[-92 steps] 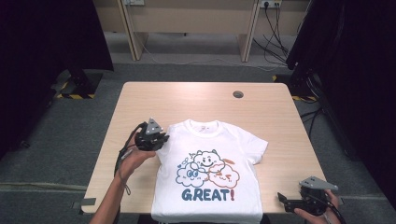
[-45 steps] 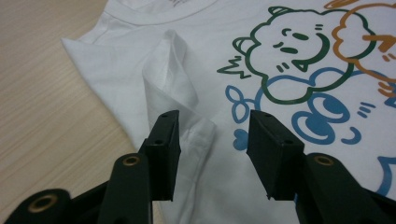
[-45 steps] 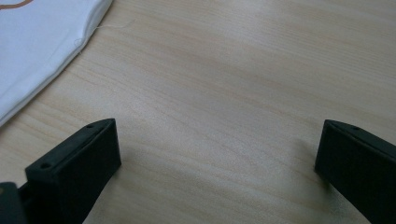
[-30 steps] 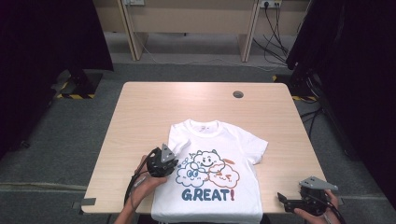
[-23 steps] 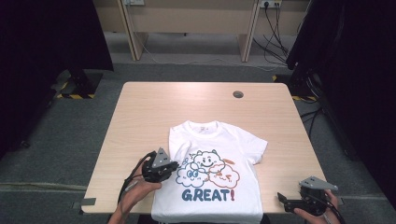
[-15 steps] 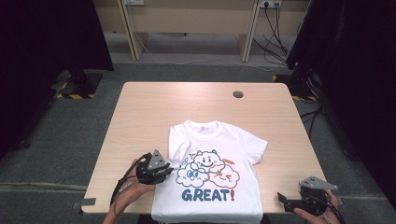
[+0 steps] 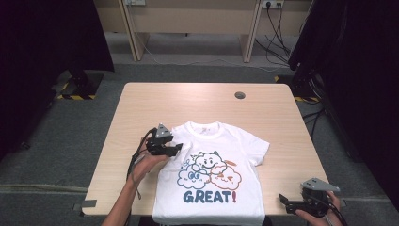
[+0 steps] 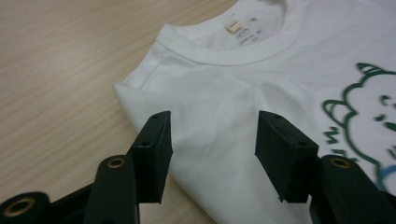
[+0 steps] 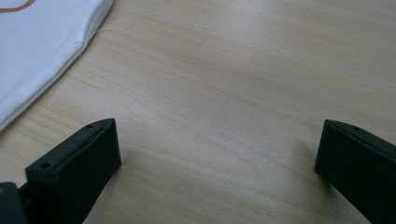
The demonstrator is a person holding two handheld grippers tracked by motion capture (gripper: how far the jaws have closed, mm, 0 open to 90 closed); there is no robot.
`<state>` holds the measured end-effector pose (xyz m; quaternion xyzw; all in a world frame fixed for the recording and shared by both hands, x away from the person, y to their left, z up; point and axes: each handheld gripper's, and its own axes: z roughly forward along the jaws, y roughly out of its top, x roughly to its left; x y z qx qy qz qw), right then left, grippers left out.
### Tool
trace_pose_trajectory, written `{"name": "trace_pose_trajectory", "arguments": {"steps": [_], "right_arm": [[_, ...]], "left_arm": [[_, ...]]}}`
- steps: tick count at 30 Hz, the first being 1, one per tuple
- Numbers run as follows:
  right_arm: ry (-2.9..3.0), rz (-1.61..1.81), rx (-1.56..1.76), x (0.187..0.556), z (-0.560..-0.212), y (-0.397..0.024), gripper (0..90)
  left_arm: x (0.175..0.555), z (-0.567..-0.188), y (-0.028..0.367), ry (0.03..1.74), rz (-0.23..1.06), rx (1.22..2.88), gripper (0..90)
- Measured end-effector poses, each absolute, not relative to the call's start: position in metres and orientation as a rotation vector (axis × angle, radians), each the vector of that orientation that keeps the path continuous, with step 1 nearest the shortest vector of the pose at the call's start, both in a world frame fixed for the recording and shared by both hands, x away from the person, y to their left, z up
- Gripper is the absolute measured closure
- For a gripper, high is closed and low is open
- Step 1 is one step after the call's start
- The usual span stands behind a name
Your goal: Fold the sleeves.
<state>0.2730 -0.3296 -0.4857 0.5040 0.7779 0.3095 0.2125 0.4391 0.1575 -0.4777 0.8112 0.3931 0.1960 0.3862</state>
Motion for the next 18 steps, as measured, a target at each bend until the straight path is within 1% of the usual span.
{"name": "trace_pose_trajectory", "arguments": {"steps": [4, 8, 12, 15, 18], "right_arm": [[2.162, 0.859, 1.397, 0.273, -0.486, -0.330, 0.1], [2.162, 0.858, 1.397, 0.273, -0.486, -0.330, 0.1], [2.161, 0.858, 1.398, 0.273, -0.486, -0.330, 0.1], [2.161, 0.859, 1.396, 0.273, -0.486, -0.330, 0.1], [2.163, 0.858, 1.399, 0.273, -0.486, -0.329, 0.1]], "left_arm": [[0.453, -0.485, 0.157, 1.064, 0.564, 2.067, 38.2], [0.470, -0.486, 0.159, 1.148, 0.559, 2.017, 36.8], [0.481, -0.484, 0.161, 1.212, 0.585, 2.012, 34.9], [0.473, -0.480, 0.160, 1.202, 0.589, 2.014, 32.4], [0.454, -0.474, 0.155, 1.149, 0.602, 2.009, 28.3]]}}
